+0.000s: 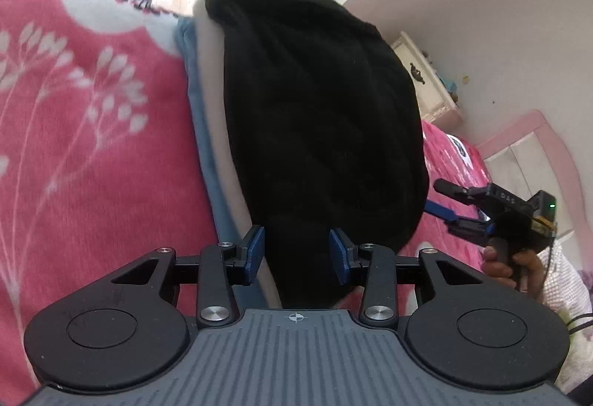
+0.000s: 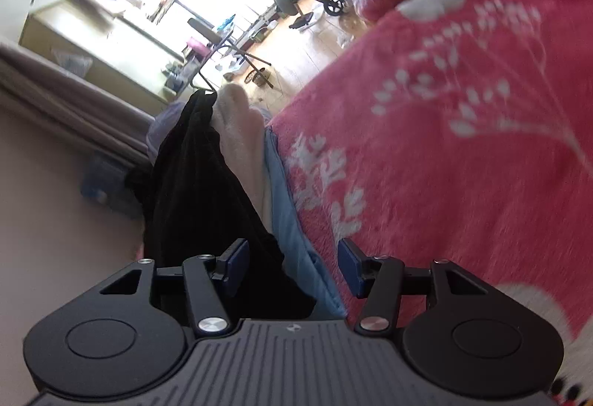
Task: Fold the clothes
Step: 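Lower the folded shirt onto the stack of folded clothes and open both grippers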
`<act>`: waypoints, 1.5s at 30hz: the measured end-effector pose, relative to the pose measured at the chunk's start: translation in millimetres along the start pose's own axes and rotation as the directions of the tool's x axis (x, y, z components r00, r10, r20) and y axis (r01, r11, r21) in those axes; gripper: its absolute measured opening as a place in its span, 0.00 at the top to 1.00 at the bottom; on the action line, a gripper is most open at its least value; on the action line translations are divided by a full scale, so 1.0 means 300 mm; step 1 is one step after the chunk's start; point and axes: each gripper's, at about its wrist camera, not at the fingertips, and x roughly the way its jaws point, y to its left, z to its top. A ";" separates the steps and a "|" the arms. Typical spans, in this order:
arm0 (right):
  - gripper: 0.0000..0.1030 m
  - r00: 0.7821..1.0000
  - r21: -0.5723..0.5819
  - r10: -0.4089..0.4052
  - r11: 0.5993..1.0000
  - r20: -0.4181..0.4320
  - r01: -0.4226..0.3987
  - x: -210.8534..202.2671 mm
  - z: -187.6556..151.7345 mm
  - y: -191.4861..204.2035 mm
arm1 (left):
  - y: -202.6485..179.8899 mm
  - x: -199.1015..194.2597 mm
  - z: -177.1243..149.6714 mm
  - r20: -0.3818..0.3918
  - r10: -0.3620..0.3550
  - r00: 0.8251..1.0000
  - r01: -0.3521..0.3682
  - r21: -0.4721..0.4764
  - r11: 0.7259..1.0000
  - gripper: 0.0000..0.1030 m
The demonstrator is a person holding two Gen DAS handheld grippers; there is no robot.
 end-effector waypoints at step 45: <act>0.65 0.997 -0.347 -0.071 0.936 -0.042 0.052 -0.076 -0.119 0.150 | -0.030 -0.070 -0.108 0.015 0.145 0.989 -0.145 0.138 0.980 0.96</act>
